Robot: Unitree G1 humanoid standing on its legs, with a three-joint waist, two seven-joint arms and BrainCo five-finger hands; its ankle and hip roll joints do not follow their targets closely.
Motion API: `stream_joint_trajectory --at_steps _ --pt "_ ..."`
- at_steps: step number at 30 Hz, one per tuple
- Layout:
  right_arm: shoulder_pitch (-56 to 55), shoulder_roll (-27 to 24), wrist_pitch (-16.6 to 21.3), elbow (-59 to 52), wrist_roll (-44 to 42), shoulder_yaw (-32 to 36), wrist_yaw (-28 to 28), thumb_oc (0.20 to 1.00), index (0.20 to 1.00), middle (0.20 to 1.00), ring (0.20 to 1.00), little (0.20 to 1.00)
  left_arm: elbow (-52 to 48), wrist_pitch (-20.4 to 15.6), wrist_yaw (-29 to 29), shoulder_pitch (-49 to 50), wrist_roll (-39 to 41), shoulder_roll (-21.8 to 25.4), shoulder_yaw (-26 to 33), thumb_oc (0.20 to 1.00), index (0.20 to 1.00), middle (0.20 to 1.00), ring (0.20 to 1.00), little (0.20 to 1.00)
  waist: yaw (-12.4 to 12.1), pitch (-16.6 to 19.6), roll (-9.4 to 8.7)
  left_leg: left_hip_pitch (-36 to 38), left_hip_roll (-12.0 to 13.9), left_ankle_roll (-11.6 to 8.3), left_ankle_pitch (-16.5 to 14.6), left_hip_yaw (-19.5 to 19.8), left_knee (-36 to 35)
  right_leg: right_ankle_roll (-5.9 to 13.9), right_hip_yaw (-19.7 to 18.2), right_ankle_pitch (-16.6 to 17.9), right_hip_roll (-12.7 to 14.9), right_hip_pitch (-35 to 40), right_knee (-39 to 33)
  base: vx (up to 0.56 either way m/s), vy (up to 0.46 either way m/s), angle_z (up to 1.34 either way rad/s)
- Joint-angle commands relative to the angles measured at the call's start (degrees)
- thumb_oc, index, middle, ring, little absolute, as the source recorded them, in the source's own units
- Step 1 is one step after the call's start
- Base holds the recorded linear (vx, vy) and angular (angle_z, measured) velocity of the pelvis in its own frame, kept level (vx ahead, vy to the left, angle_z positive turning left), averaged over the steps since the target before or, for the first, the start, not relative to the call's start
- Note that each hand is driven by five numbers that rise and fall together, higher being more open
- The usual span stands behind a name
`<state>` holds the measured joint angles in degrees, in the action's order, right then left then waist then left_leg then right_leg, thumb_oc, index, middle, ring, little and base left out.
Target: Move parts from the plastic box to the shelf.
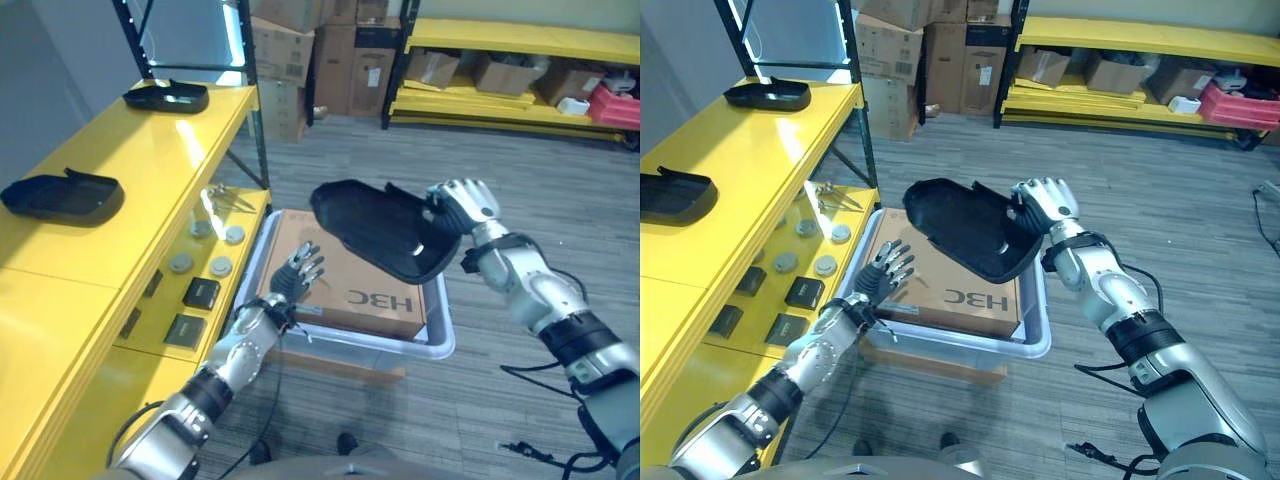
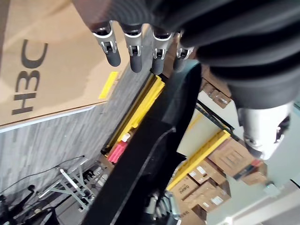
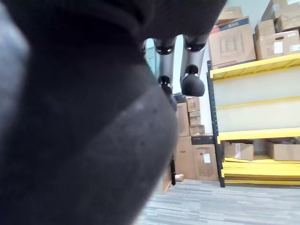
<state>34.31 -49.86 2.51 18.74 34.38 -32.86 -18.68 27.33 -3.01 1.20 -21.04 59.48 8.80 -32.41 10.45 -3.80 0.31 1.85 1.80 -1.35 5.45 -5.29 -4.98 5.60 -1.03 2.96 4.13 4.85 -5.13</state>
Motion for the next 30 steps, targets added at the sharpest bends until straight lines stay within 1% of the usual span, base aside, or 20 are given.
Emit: stream_joint_trajectory --at_steps 1,2,4,10,13,14,15,18,22,23,25,27,28,29,30 --pt "8.7 -0.7 0.3 0.6 1.7 -1.0 -0.5 0.2 0.2 0.2 0.2 0.2 3.6 -0.6 0.9 -5.3 0.8 -0.9 -3.3 1.0 1.0 1.0 1.0 1.0 -2.5 2.5 -1.37 3.8 4.2 -3.88 -5.6 -0.6 0.0 2.23 1.3 -3.1 1.3 0.2 0.4 0.0 0.0 0.0" --pt "8.8 -0.7 0.3 0.7 1.7 -1.1 -0.5 0.2 0.2 0.2 0.2 0.2 3.7 -0.6 0.9 -5.3 0.8 -0.9 -3.2 1.0 1.0 1.0 1.0 1.0 -2.4 2.4 -1.34 3.8 4.2 -3.88 -5.6 -0.6 0.0 2.23 1.3 -3.1 1.3 0.2 0.4 0.0 0.0 0.0" --pt "10.7 1.0 0.2 1.3 1.8 -3.5 0.0 0.2 0.2 0.2 0.2 0.2 5.4 -0.7 0.0 -8.1 -0.7 -1.9 -4.6 1.0 1.0 1.0 1.0 1.0 -2.3 2.3 -1.2 3.9 4.1 -3.79 -5.6 -0.5 0.0 2.28 1.3 -3.0 1.3 0.3 0.4 0.0 0.0 0.0" --pt "12.6 3.3 0.1 1.2 2.1 -5.7 0.6 0.2 0.2 0.2 0.2 0.2 7.3 -0.2 -1.2 -10.2 -2.2 -3.4 -6.2 1.0 1.0 1.0 1.0 1.0 -2.4 2.2 -1.1 3.9 3.9 -3.63 -5.6 -0.4 0.0 2.23 1.2 -3.0 1.3 0.3 0.5 0.0 0.0 -0.01" --pt "12.2 5.1 0.8 -2.0 1.2 -5.9 1.0 0.2 0.2 0.2 0.2 0.2 7.1 -0.3 -1.9 -11.2 -0.2 -5.5 -6.0 1.0 1.0 1.0 1.0 1.0 -2.4 2.2 -1.12 3.7 3.7 -3.53 -5.5 0.0 0.0 2.23 1.5 -2.9 1.5 0.3 0.5 0.0 0.0 0.0" --pt "12.2 5.1 0.8 -2.0 1.2 -5.8 1.1 0.2 0.2 0.2 0.2 0.2 7.1 -0.3 -1.9 -11.2 -0.2 -5.6 -6.0 1.0 1.0 1.0 1.0 1.0 -2.4 2.2 -1.13 3.7 3.7 -3.53 -5.5 0.0 0.0 2.24 1.5 -2.9 1.5 0.3 0.5 0.0 0.0 0.0" --pt "11.4 6.4 1.5 -4.3 0.3 -5.7 1.4 0.2 0.2 0.2 0.2 0.2 7.1 -0.4 -2.4 -11.7 0.8 -6.7 -5.6 1.0 1.0 1.0 1.0 1.0 -2.3 2.2 -1.15 3.7 3.6 -3.46 -5.5 0.1 0.0 2.2 1.5 -2.9 1.5 0.3 0.5 0.0 0.0 0.0" --pt "10.4 7.1 2.1 -6.9 -0.2 -5.4 1.8 0.2 0.2 0.2 0.2 0.2 7.4 -0.6 -2.7 -12.6 1.0 -7.6 -5.3 1.0 1.0 1.0 1.0 1.0 -2.3 2.2 -1.18 3.6 3.6 -3.44 -5.5 0.2 0.0 2.24 1.6 -2.9 1.5 0.3 0.5 0.0 0.0 0.0" --pt "7.6 8.9 4.3 -14.4 -2.5 -5.1 2.9 0.2 0.2 0.2 0.2 0.2 7.6 -1.1 -3.9 -14.7 1.3 -8.9 -4.1 1.0 1.0 1.0 1.0 1.0 -2.0 2.1 -1.07 3.6 3.5 -3.34 -5.4 0.2 0.0 2.32 1.6 -2.9 1.6 0.3 0.6 0.0 0.0 0.0" --pt "5.2 10.2 5.3 -18.3 -4.3 -4.2 3.3 0.2 0.2 0.2 0.2 0.2 8.2 -1.6 -5.1 -15.5 1.3 -9.7 -3.1 1.0 1.0 1.0 1.0 1.0 -1.8 2.1 -1.04 3.6 3.5 -3.32 -5.4 0.3 0.0 2.28 1.7 -3.0 1.7 0.3 0.6 0.0 0.0 0.0" --pt "4.1 10.5 5.6 -20.2 -4.9 -3.9 3.7 0.2 0.2 0.2 0.2 0.2 8.4 -1.9 -5.7 -15.9 1.2 -9.9 -2.5 1.0 1.0 1.0 1.0 1.0 -1.8 2.1 -1.06 3.6 3.5 -3.31 -5.3 0.3 0.0 2.26 1.8 -3.0 1.7 0.3 0.6 0.0 0.0 0.0" --pt "1.0 11.9 6.5 -23.5 -7.3 -2.9 3.9 0.2 0.2 0.2 0.2 0.2 8.8 -3.1 -7.7 -16.5 1.5 -10.4 -0.7 1.0 1.0 1.0 1.0 1.0 -1.7 2.0 -1.1 3.6 3.5 -3.29 -5.3 0.4 0.0 2.21 1.8 -3.0 1.6 0.3 0.6 0.0 0.0 0.0" --pt "0.0 12.2 6.6 -24.6 -7.7 -2.9 4.2 0.2 0.2 0.2 0.2 0.2 8.9 -3.4 -8.2 -16.8 1.4 -10.9 -0.1 0.592 0.592 0.592 0.592 0.592 -1.6 2.0 -1.12 3.5 3.5 -3.31 -5.3 0.4 0.0 2.22 1.8 -3.1 1.6 0.3 0.7 0.0 0.0 0.0" --pt "-1.7 12.9 7.1 -26.0 -9.1 -2.5 4.0 0.2 0.2 0.2 0.2 0.2 8.6 -4.0 -8.6 -17.1 1.5 -11.1 0.5 0.398 0.398 0.398 0.398 0.398 -1.5 1.9 -1.14 3.5 3.5 -3.32 -5.2 0.4 0.0 2.21 1.8 -3.1 1.6 0.3 0.7 0.0 0.0 0.0" --pt "-1.9 12.9 7.1 -26.2 -9.1 -2.4 4.1 0.2 0.2 0.2 0.2 0.2 8.6 -4.0 -8.7 -17.1 1.5 -11.1 0.4 0.398 0.398 0.398 0.398 0.398 -1.5 1.9 -1.17 3.5 3.5 -3.32 -5.3 0.5 0.0 2.21 1.8 -3.1 1.6 0.3 0.7 0.0 0.0 0.0"
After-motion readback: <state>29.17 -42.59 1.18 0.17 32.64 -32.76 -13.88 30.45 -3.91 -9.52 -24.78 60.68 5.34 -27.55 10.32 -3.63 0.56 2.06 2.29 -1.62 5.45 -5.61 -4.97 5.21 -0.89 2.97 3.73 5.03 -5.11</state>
